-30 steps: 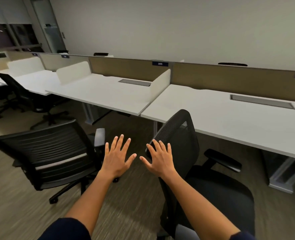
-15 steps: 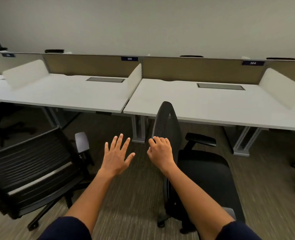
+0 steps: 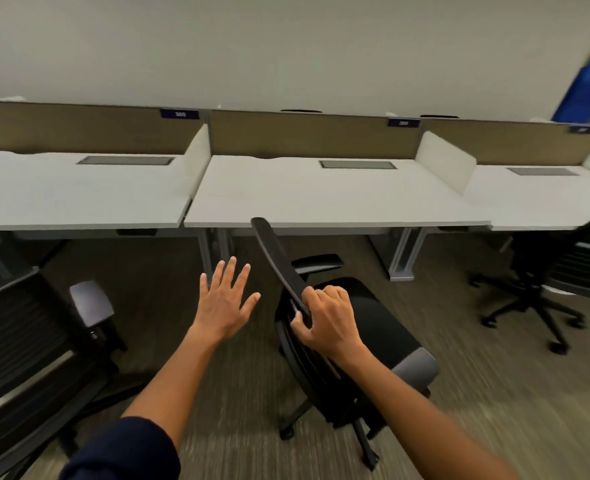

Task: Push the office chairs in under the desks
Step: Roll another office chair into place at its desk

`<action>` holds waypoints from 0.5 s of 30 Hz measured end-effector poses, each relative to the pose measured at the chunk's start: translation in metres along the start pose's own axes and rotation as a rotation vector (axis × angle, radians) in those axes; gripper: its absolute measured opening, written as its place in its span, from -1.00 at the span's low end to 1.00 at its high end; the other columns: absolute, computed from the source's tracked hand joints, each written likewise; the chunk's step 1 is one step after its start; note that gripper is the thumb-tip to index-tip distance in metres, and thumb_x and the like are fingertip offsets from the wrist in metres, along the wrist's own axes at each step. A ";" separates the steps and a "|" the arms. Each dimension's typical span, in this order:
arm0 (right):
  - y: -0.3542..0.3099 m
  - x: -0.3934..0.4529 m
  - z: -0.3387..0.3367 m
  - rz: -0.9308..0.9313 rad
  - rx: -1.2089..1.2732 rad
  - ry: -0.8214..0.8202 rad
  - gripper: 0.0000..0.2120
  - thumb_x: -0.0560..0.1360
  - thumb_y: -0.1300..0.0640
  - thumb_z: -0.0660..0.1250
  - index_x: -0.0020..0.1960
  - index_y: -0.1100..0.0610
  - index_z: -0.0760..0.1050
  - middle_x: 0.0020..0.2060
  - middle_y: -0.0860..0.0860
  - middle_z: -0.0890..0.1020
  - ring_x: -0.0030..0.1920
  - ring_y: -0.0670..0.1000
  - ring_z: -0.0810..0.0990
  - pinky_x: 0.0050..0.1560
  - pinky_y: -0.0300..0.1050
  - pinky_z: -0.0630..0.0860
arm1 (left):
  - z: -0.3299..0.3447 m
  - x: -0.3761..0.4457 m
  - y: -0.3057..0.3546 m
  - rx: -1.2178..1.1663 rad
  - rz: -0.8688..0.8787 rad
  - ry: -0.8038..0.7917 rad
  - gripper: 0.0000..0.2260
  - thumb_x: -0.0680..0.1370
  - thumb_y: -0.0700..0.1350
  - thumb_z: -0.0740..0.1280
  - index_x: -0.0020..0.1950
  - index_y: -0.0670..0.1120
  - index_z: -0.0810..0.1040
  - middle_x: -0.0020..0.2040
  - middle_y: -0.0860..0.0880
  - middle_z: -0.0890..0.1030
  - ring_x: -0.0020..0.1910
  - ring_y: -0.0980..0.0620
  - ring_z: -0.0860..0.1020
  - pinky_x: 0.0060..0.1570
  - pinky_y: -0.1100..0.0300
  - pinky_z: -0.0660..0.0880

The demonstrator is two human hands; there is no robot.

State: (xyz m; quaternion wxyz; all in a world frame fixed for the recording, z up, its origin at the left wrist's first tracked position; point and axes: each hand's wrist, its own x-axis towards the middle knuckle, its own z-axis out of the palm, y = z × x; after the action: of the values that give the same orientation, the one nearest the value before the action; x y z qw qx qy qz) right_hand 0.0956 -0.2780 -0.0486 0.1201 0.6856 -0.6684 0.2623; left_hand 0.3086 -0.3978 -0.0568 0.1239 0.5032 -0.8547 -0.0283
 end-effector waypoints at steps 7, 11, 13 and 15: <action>0.006 -0.019 -0.021 0.307 -0.176 0.001 -0.51 0.56 -0.30 0.05 0.22 0.04 0.44 -0.02 0.04 0.56 -0.01 0.10 0.53 0.22 0.16 0.45 | -0.002 0.027 0.043 -0.056 0.140 0.011 -0.37 0.65 0.26 0.02 0.65 0.05 -0.05 0.67 -0.06 -0.12 0.63 -0.08 -0.19 0.55 -0.22 -0.19; 0.023 -0.037 -0.019 0.445 -0.213 -0.037 -0.39 0.57 -0.36 0.00 0.41 0.02 0.38 0.22 0.10 0.52 0.22 0.16 0.50 0.38 0.35 0.33 | 0.002 0.039 0.062 -0.084 0.202 0.006 -0.37 0.66 0.25 0.04 0.65 0.04 -0.04 0.67 -0.06 -0.11 0.63 -0.08 -0.18 0.55 -0.20 -0.20; 0.037 -0.048 -0.021 0.517 -0.218 -0.091 -0.31 0.56 -0.40 -0.07 0.50 0.00 0.29 0.37 0.13 0.45 0.39 0.19 0.40 0.44 0.38 0.23 | 0.005 0.045 0.069 -0.096 0.233 0.003 -0.37 0.65 0.26 0.03 0.65 0.04 -0.02 0.67 -0.06 -0.10 0.63 -0.07 -0.18 0.55 -0.20 -0.21; 0.052 -0.056 -0.024 0.545 -0.240 -0.143 -0.25 0.55 -0.45 -0.13 0.57 -0.02 0.19 0.48 0.14 0.36 0.51 0.21 0.29 0.49 0.37 0.15 | 0.010 0.049 0.075 -0.094 0.263 0.008 -0.37 0.65 0.28 0.01 0.65 0.03 0.00 0.67 -0.07 -0.08 0.64 -0.08 -0.16 0.56 -0.20 -0.18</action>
State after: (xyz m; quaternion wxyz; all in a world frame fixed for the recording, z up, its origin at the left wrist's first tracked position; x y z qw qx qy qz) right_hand 0.0415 -0.2220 -0.0671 0.0780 0.4788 -0.8606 0.1551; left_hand 0.2195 -0.4047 -0.0447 0.1532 0.3808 -0.9105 -0.0498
